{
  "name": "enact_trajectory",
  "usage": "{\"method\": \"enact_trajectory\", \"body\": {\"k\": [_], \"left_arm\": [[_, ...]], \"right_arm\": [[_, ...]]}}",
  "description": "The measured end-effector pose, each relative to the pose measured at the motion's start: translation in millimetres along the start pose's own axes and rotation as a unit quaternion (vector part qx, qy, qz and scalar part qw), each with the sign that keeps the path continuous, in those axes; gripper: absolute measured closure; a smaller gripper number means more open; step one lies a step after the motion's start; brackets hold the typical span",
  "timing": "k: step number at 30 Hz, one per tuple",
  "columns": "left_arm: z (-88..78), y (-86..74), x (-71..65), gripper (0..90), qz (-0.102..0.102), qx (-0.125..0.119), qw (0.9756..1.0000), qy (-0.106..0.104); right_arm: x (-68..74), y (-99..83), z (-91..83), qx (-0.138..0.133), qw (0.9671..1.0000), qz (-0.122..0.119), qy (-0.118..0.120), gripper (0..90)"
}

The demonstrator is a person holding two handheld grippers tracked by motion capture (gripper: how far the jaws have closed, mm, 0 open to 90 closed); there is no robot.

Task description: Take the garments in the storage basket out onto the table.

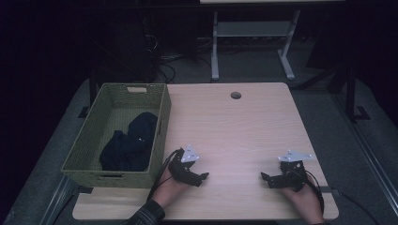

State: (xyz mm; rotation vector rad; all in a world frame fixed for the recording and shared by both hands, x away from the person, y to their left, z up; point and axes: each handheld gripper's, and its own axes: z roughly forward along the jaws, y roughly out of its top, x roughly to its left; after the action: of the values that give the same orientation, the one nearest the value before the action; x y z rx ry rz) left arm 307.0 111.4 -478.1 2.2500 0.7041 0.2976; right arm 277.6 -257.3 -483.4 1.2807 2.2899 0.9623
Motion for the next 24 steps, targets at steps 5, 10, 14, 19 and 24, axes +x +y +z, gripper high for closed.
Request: {"method": "enact_trajectory", "body": {"k": [5,10,14,19,24], "left_arm": [[0.1,0.1,0.1,12.9,0.0,0.0,1.0,0.0],[0.0,0.2,0.2,13.0,0.0,0.0,1.0,0.0],[-0.5,1.9,0.3,13.0,0.001,0.009,1.0,0.001],[-1.2,4.5,0.2,13.5,-0.001,0.02,0.9998,0.002],[-0.7,6.8,2.7,13.5,-0.004,0.015,0.9999,0.002]], "right_arm": [[0.0,0.0,0.0,0.0,1.0,0.0,0.0,1.7],[0.3,0.0,-0.1,0.001,1.0,0.002,0.0,1.8],[0.3,0.0,-0.1,0.001,1.0,0.002,0.0,1.7],[0.3,0.0,-0.1,0.001,1.0,0.002,0.0,1.7],[0.3,0.0,-0.1,0.001,1.0,0.002,0.0,1.7]]}}
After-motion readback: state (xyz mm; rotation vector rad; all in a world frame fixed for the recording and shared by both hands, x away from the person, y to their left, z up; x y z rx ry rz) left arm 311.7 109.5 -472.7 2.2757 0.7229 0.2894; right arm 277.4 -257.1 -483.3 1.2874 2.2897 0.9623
